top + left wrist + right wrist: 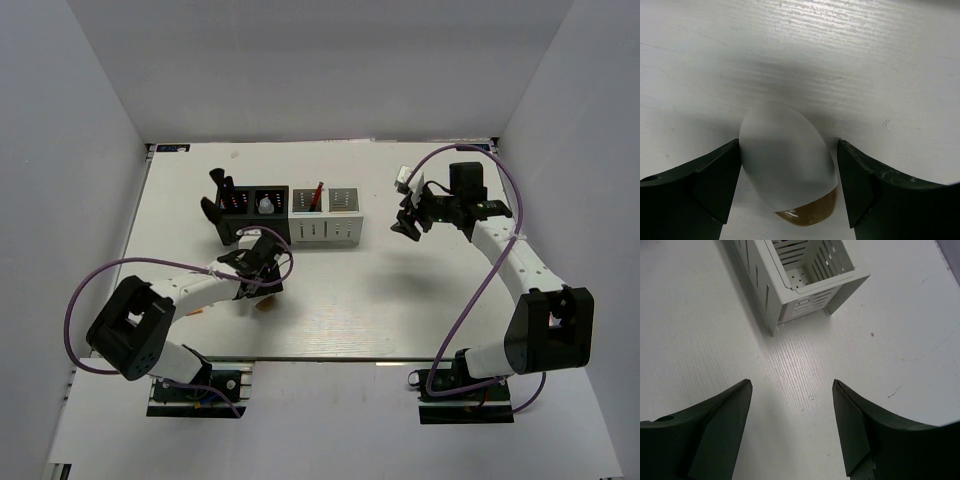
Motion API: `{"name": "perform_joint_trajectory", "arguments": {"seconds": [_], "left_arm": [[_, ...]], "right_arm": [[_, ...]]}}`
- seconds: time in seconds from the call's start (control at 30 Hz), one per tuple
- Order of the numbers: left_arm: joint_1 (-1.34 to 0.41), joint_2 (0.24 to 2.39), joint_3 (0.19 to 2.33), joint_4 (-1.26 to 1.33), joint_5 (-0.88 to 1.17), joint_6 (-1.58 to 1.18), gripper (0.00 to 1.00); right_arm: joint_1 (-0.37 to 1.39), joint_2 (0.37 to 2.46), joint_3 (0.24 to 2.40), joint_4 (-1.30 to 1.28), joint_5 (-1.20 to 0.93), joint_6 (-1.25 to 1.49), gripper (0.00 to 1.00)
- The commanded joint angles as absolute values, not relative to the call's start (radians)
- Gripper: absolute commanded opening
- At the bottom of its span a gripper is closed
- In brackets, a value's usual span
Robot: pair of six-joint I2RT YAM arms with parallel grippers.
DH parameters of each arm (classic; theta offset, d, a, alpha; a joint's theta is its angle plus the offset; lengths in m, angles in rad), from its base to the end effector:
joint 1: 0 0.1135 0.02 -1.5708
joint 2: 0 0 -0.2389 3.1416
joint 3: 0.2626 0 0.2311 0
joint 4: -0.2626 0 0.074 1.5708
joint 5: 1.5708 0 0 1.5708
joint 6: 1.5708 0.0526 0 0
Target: Organize the makeup
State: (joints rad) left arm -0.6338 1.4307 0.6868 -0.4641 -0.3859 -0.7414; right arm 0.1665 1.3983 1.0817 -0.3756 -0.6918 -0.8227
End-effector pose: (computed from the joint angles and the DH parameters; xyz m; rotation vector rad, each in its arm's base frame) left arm 0.2011 -0.1232 0.1283 -0.2346 2.6106 0.0906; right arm 0.2882 0.0825 0.2633 -1.2970 1.6631 0.3945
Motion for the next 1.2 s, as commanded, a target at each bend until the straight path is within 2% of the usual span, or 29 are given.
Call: {"name": "perform_joint_trajectory", "arguments": {"seconds": [0.0,0.43,0.9,1.03,1.07,1.17], "left_arm": [[-0.65,1.447,0.65,-0.583,-0.299,-0.776,0.85],[-0.65,1.361,0.608,-0.646,-0.276,-0.884,0.88],[-0.632,1.511,0.653,-0.528,-0.273,-0.759,0.89],[-0.632,1.508,0.647,-0.52,-0.255,-0.747,0.85],[-0.632,1.505,0.641,-0.52,-0.246,-0.747,0.79],[-0.641,1.486,0.62,-0.514,-0.238,-0.742,0.7]], "right_arm": [[0.161,1.371,1.075,-0.373,-0.718,-0.831,0.72],[0.156,1.362,1.065,-0.368,-0.721,-0.831,0.72],[0.155,1.342,1.054,-0.377,-0.718,-0.836,0.72],[0.156,1.336,1.049,-0.373,-0.719,-0.828,0.72],[0.158,1.336,1.049,-0.374,-0.719,-0.827,0.72],[0.155,1.333,1.048,-0.373,-0.718,-0.828,0.72]]}}
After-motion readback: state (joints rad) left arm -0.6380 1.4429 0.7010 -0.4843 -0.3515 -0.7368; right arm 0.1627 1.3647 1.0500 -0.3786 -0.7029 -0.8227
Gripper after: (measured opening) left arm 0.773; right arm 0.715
